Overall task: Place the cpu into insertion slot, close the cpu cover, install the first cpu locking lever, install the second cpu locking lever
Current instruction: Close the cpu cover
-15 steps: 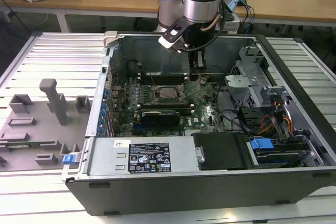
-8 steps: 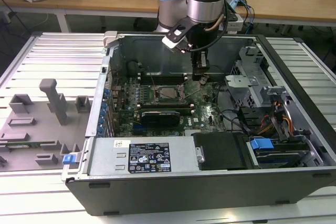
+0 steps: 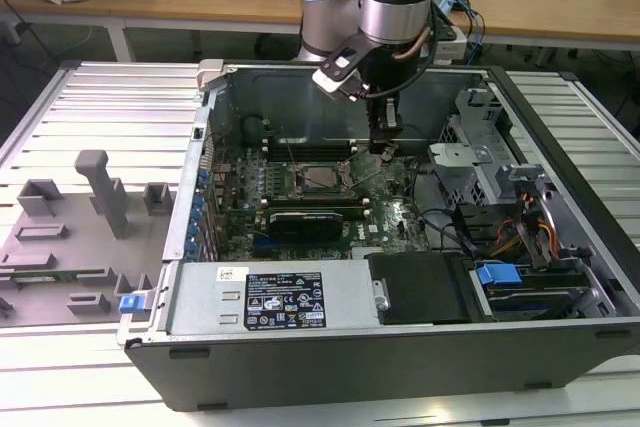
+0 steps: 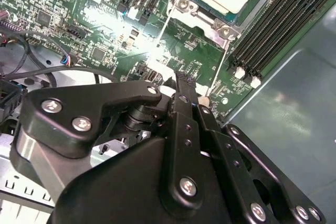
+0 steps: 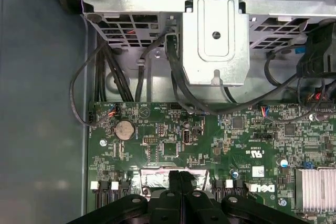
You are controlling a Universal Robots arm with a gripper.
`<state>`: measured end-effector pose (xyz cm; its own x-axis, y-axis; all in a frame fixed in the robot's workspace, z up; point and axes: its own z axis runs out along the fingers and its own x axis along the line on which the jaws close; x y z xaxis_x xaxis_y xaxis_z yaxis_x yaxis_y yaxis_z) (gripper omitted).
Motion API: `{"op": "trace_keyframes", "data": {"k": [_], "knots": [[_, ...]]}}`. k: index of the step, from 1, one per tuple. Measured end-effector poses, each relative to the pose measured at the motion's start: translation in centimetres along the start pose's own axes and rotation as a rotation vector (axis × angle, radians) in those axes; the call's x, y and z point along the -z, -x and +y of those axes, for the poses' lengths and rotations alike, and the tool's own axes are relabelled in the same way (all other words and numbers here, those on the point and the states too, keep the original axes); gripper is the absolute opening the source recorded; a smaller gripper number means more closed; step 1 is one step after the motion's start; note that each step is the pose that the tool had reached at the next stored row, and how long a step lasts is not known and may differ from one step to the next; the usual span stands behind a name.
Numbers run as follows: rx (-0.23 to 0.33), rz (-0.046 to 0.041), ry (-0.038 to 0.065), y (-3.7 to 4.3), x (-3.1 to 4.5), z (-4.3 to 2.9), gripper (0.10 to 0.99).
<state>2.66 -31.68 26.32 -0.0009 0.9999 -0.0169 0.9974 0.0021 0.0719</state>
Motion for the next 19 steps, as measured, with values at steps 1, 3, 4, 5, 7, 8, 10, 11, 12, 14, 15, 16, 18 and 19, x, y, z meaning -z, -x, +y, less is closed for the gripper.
{"op": "trace_keyframes", "data": {"k": [1, 3, 4, 5, 7, 8, 10, 11, 12, 14, 15, 16, 18, 19], "knots": [[0.000, -0.0001, 0.000, 0.00, 0.00, 0.10, 0.106], [0.000, 0.0000, 0.000, 0.00, -0.02, 0.27, 0.106], [0.000, 0.0000, -0.001, 0.00, -0.04, 0.53, 0.106], [0.000, -0.0001, -0.002, 0.00, -0.07, 0.85, 0.106], [0.000, -0.0015, -0.005, 0.01, -0.17, 1.60, 0.106], [0.000, -0.0017, -0.005, 0.01, -0.22, 1.86, 0.106], [0.001, -0.0018, -0.011, 0.00, -0.55, 2.64, 0.106], [0.002, -0.0019, -0.015, -0.01, -0.88, 2.67, 0.106], [0.002, -0.0019, -0.018, -0.01, -1.14, 2.67, 0.106], [0.002, -0.0020, -0.022, -0.02, -1.56, 2.69, 0.106], [0.002, -0.0021, -0.025, -0.02, -1.74, 2.69, 0.106], [0.002, -0.0020, -0.027, -0.02, -1.91, 2.70, 0.106], [0.002, -0.0019, -0.033, -0.03, -2.36, 2.73, 0.106], [0.002, -0.0019, -0.035, -0.03, -2.44, 2.74, 0.106]]}}
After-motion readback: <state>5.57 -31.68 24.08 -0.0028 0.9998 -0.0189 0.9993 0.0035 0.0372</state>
